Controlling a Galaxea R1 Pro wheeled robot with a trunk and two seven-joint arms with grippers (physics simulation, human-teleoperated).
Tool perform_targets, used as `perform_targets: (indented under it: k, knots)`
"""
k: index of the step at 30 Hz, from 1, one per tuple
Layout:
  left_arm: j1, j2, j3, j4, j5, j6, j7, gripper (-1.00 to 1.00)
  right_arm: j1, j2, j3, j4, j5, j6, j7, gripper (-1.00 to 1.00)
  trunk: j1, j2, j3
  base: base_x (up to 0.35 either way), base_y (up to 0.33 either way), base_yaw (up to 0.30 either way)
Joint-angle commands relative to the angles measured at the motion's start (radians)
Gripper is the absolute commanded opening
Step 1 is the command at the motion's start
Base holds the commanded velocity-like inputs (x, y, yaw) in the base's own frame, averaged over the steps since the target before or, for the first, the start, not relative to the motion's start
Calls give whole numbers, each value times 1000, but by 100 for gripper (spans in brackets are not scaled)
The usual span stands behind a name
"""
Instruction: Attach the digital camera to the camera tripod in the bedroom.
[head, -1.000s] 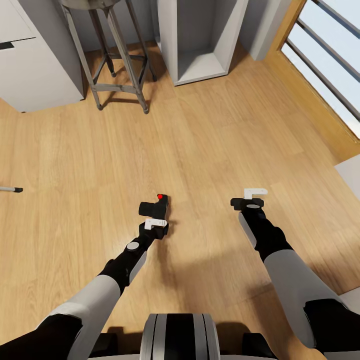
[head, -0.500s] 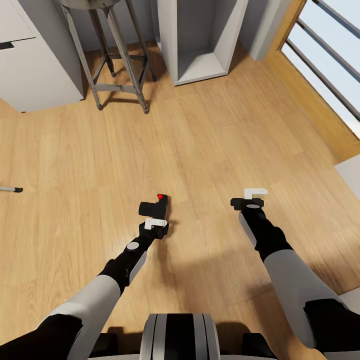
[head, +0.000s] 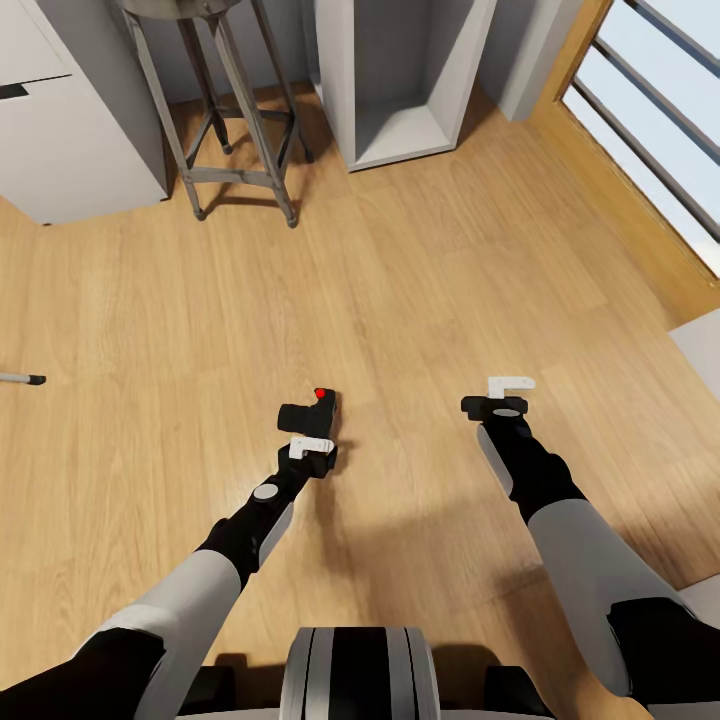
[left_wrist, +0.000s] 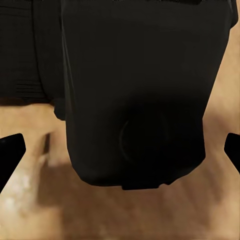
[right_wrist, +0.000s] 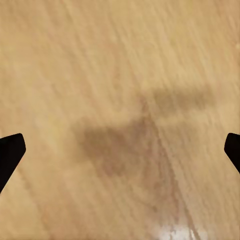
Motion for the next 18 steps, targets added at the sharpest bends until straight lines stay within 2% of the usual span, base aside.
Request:
perform_targets:
  k: [1,12,13,18]
  knots:
    - [-1,0,-2,1,3,-3,-1,100,0,-2,6,-1,-7,6,-9,100,0,0,0,0,0,0]
    - [0,0,-2,1,3,-3,-1,100,0,-2,6,-1,-7,6,-9,100,0,0,0,0,0,0]
    - [0,0,-2,1,3,-3,-1,-100,0,-2,6,-1,-7,6,-9,100,0,0,0,0,0,0]
    - [-1,0,-2,1,3,-3,-1,-100,0,-2,6,-2,-7,6,-9,100,0,0,0,0,0,0]
